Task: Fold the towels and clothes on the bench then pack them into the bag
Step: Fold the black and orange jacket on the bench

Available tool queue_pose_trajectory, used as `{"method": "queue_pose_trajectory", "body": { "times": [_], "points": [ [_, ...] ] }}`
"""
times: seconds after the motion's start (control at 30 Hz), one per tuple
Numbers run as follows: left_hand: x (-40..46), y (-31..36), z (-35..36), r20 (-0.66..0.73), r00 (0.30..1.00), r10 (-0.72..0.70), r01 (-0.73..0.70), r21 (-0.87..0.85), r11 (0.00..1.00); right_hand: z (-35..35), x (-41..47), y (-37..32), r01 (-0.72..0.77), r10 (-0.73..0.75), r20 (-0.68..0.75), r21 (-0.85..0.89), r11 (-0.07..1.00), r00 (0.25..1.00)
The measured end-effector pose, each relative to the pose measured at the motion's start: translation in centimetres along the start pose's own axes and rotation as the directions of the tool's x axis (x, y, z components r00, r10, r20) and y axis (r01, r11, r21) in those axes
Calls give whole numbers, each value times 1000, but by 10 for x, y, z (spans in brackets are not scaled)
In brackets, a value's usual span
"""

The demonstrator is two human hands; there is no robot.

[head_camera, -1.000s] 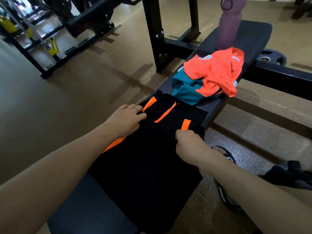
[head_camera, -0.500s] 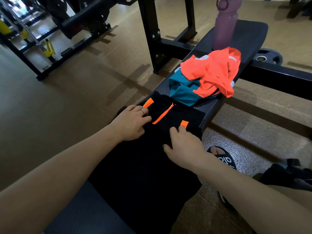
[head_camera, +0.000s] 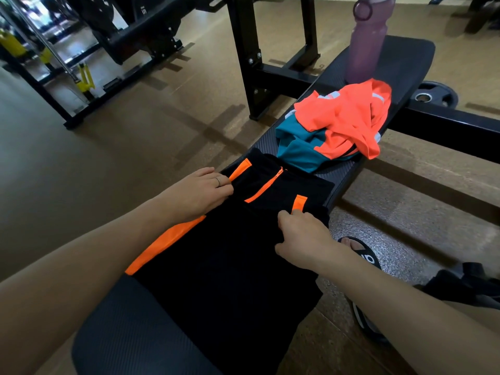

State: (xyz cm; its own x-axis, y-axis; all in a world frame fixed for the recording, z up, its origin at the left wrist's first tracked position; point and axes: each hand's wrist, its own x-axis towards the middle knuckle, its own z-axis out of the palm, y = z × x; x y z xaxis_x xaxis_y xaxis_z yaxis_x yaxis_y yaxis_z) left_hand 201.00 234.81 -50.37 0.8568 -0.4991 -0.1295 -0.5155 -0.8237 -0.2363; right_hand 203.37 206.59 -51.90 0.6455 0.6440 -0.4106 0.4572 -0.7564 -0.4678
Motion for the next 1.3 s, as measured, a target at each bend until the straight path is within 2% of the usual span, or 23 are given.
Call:
{"method": "queue_pose_trajectory", "body": {
  "times": [0.27,0.47,0.6,0.7,0.77,0.83,0.93,1.0,1.07,1.13,1.2,1.23,1.3],
  "points": [
    [5,-9,-12,-102,995,-10,11,8,1000,-13,-2,4,46,-53,42,144,988,998],
    [12,-29,-12,56,998,-7,6,21,1000,-21,0,19,51,-85,121,262,964,989],
    [28,-44,-18,114,993,16,-34,158,987,-23,5,25,34,-36,2,292,956,999],
    [46,-62,-25,102,994,42,-68,260,963,-34,12,33,-15,76,-143,387,922,987],
    [60,-74,-29,98,994,43,-70,289,955,-38,18,40,-34,132,-224,394,919,966],
    [79,-81,-28,73,996,48,-67,294,954,-41,23,44,-52,154,-246,378,924,957],
    [109,-87,-16,65,997,35,-55,340,939,-46,25,41,-99,166,-140,396,913,976],
    [124,-88,-8,98,995,-6,-30,362,932,-48,26,41,-122,146,-47,335,934,988],
    [133,-83,-1,156,986,-65,2,376,927,-51,31,46,-116,124,-20,235,965,992],
    [136,-77,3,156,969,-189,131,322,938,-55,37,50,-118,135,-72,206,971,988],
    [131,-70,10,155,918,-365,355,91,931,-58,41,53,-143,174,-164,189,972,971],
    [124,-67,15,178,877,-447,464,-65,884,-56,43,54,-161,191,-200,158,974,961],
    [102,-65,25,277,771,-573,637,-322,700,-52,46,57,-195,209,-193,92,977,959]
  ]
}}
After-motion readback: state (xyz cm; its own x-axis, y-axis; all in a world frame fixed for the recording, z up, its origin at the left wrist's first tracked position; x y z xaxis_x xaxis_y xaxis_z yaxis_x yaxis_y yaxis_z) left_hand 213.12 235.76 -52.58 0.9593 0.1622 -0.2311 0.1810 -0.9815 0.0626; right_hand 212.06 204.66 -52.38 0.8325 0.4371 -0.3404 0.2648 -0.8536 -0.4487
